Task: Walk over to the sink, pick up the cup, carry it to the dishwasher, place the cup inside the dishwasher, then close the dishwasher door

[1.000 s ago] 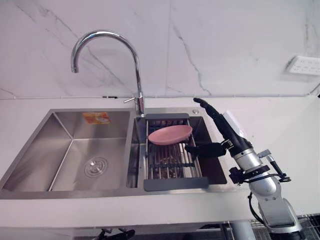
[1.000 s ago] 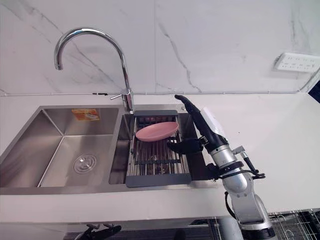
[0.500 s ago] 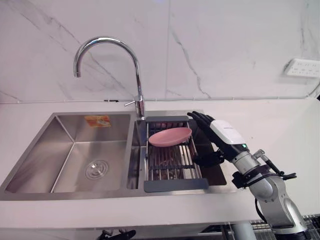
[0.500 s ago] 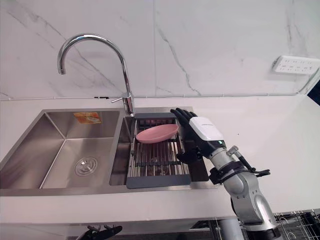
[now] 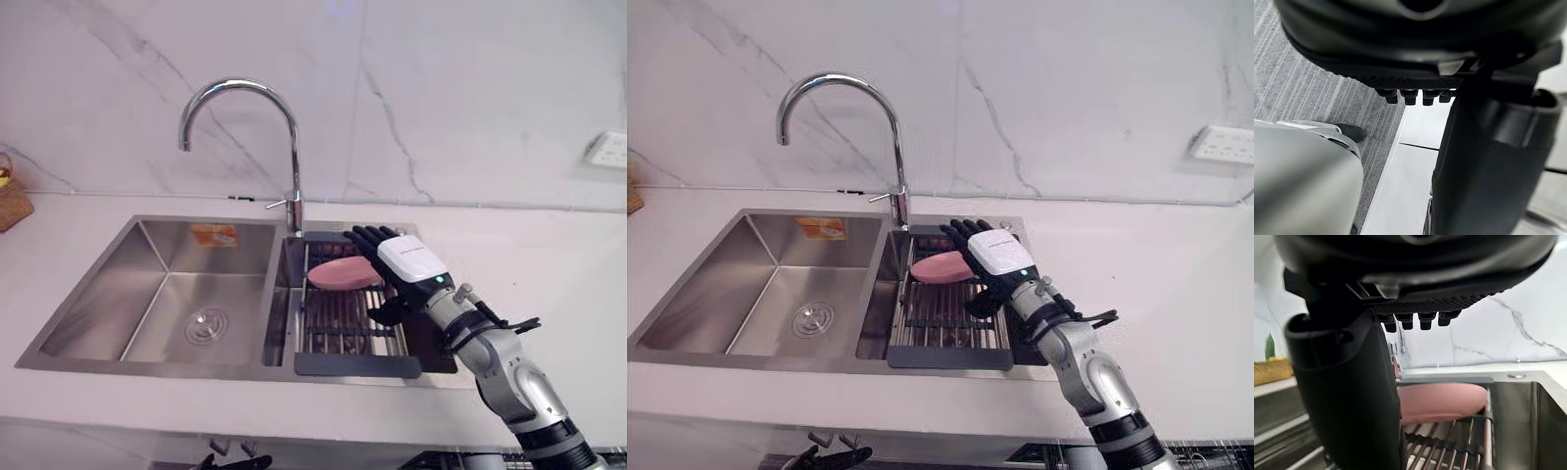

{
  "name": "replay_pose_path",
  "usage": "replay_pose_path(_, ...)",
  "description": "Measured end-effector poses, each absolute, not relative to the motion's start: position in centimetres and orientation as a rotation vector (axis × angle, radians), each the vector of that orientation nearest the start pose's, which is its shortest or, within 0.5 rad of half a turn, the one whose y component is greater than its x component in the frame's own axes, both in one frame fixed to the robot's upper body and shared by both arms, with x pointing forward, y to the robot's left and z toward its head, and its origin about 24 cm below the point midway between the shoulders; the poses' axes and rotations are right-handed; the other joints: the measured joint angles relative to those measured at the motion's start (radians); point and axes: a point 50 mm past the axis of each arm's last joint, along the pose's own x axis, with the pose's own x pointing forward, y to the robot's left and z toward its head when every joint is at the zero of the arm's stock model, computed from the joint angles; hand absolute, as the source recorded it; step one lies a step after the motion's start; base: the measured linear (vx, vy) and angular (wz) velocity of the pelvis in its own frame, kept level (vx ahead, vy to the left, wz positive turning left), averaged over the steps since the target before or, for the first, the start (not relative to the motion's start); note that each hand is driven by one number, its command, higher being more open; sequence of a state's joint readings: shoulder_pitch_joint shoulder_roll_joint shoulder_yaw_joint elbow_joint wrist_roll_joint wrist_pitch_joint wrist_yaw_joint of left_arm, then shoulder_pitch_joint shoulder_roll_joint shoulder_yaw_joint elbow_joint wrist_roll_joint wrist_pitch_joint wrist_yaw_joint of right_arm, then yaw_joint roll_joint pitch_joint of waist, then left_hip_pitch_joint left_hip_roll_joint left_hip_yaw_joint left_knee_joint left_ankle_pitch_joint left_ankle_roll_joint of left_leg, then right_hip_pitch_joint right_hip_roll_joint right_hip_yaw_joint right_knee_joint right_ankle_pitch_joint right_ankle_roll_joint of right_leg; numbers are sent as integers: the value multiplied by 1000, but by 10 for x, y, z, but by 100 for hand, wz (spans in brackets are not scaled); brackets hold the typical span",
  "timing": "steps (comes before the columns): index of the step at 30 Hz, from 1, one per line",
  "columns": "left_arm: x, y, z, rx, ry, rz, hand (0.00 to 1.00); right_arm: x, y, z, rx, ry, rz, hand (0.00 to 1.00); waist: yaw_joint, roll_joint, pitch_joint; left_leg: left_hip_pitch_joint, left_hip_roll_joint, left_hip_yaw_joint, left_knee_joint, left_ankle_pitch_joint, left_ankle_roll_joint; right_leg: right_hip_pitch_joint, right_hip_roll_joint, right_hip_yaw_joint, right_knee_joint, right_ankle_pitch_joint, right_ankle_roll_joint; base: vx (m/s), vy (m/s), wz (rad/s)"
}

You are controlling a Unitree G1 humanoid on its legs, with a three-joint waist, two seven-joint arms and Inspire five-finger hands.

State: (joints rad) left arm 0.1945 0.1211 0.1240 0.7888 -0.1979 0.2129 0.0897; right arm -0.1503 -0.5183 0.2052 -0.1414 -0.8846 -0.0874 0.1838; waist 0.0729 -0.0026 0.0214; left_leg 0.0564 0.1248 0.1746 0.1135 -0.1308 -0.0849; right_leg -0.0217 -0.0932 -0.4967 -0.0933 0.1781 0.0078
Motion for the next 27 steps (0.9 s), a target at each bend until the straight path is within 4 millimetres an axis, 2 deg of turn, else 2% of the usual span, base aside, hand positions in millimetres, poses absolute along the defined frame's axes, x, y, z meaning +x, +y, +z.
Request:
replay_pose_path(5,82,219,-151,-102,1164,375,100,283,-171,96,-1491,-225,288,100,23,-2,1,0,-9,-20,-8,6,5,5,-9,-10,0,2,2,30,62,10)
replay_pose_path(11,83,219,-151,-101,1162,376,100,296,-168,95,-1506,-230,265,100,40,-8,4,-5,-12,-29,-5,8,9,9,-13,-19,0,3,4,-10,42,6)
replay_pose_path(12,83,219,-151,-100,1161,376,100,297,-168,94,-1508,-227,259,0,46,-8,5,-7,-12,-30,-5,9,9,9,-14,-22,0,3,4,-19,26,6)
replay_pose_path(20,82,220,-151,-91,1158,393,100,306,-171,87,-1512,-195,235,0,58,-12,16,-15,-12,-45,-6,15,8,9,-14,-35,0,3,4,-11,20,5)
replay_pose_path(27,85,220,-150,-94,1141,396,100,309,-174,84,-1530,-216,164,0,50,-19,39,-9,-17,-51,-30,28,9,8,-18,-43,0,1,6,5,20,2)
